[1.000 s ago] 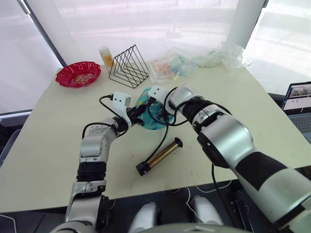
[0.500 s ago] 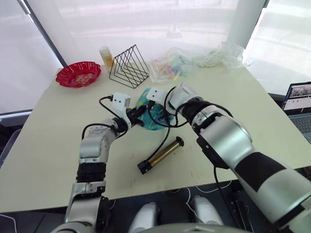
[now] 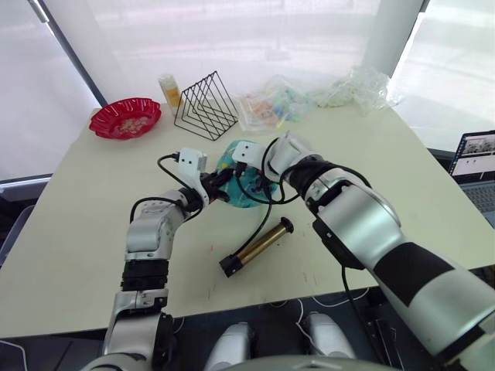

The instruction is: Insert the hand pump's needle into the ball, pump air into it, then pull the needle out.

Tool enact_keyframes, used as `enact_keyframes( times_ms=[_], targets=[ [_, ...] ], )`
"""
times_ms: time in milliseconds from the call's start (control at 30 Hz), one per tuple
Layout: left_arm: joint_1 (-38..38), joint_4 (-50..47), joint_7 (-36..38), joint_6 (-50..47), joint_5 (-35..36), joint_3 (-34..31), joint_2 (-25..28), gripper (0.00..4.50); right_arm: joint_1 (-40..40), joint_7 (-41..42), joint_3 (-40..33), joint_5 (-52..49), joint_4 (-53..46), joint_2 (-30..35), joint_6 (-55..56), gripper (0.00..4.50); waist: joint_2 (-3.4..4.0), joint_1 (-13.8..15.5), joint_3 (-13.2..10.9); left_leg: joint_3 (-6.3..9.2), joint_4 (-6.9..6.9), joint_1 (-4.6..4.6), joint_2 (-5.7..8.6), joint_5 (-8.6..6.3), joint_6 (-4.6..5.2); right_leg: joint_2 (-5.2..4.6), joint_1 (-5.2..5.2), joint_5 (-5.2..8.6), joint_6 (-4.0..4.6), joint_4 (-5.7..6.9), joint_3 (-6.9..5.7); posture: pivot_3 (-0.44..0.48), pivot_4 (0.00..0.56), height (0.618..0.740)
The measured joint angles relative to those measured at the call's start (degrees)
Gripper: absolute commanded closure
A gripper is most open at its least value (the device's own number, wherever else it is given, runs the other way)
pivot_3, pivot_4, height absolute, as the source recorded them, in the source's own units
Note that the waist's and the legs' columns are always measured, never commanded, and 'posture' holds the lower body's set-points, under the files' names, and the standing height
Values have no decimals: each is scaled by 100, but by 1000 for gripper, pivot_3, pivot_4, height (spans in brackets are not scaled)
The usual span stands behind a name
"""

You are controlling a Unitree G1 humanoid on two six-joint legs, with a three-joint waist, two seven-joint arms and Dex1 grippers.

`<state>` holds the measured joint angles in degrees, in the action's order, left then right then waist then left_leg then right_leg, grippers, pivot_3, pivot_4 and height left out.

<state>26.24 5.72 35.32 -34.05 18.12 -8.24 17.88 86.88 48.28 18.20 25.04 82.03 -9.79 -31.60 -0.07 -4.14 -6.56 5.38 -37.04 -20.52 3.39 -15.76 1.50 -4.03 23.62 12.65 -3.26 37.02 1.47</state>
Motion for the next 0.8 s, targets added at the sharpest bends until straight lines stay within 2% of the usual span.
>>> enact_keyframes(
  times_ms=[433,800],
  targets=[
    [-46,-2,2,1,4,-1,0,4481,-1,18,75,35,-5,-17,54,4184,3,3,-1,31,3,1,13,0,-1,2,0,0,1,-3,-2,0,150,740],
    [-88,-68,2,1,9,-3,-4,4481,23,-200,-381,-235,-4,-41,-413,4184,5,-1,-1,76,18,16,35,0,-3,5,-2,4,6,-3,2,0,150,740]
  ],
)
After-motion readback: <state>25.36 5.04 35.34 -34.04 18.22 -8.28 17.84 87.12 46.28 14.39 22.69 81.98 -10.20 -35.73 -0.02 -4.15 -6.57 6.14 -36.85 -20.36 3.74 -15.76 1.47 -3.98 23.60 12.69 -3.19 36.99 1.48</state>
